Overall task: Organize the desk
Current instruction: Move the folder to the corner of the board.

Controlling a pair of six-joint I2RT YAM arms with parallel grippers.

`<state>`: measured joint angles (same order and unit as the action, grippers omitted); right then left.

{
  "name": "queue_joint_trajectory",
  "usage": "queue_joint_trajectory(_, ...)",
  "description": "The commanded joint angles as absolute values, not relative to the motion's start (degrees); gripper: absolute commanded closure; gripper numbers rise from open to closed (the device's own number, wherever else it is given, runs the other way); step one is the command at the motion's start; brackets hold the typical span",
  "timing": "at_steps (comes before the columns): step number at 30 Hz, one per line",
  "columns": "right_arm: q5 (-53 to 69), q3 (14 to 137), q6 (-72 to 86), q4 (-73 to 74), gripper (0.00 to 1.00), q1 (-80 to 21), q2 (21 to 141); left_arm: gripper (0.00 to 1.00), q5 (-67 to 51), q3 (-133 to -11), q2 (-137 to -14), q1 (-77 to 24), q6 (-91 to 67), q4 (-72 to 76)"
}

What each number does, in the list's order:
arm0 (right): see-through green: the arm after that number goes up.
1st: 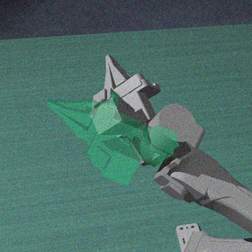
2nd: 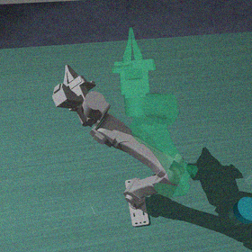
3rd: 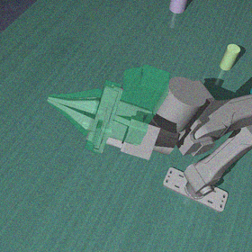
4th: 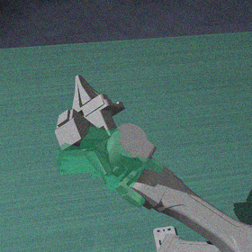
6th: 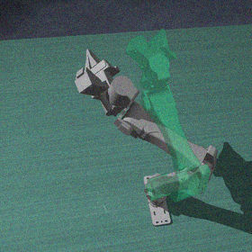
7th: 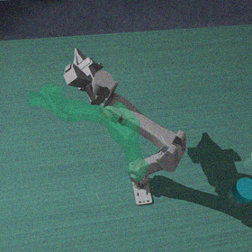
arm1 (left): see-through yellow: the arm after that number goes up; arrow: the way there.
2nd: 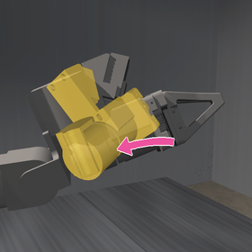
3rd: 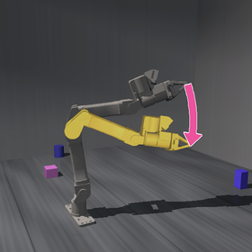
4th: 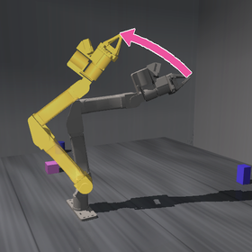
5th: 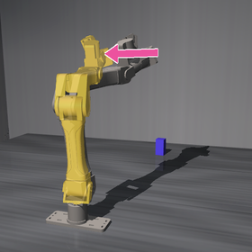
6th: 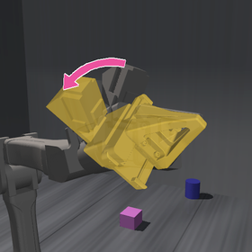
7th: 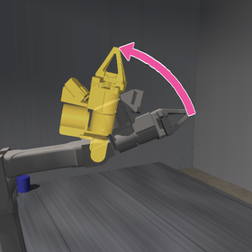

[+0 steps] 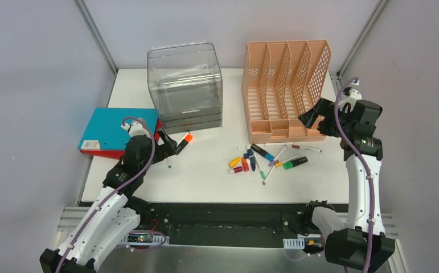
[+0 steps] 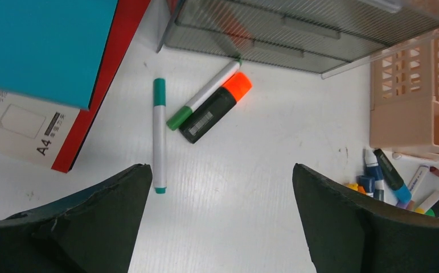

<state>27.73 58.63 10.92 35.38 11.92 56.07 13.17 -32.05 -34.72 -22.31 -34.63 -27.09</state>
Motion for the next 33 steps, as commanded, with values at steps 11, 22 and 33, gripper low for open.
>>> queue_joint_trajectory(11, 34.15, 58.12, 8.22, 31.74, 0.00, 12.13, 54.58, 0.01, -18.28, -19.42, -40.99, 7.30, -49.45, -7.52)
queue_joint_trajectory(22, 53.12, 53.36, -2.91, 30.29, 0.00, 11.91, 55.62, 0.17, -7.06, -24.00, -44.30, 10.19, -50.12, -19.85)
queue_joint_trajectory(33, 51.92, 56.11, -7.81, 35.88, 0.00, 9.38, 58.86, 0.34, 10.15, -35.29, -54.16, 7.87, -51.05, -31.71)
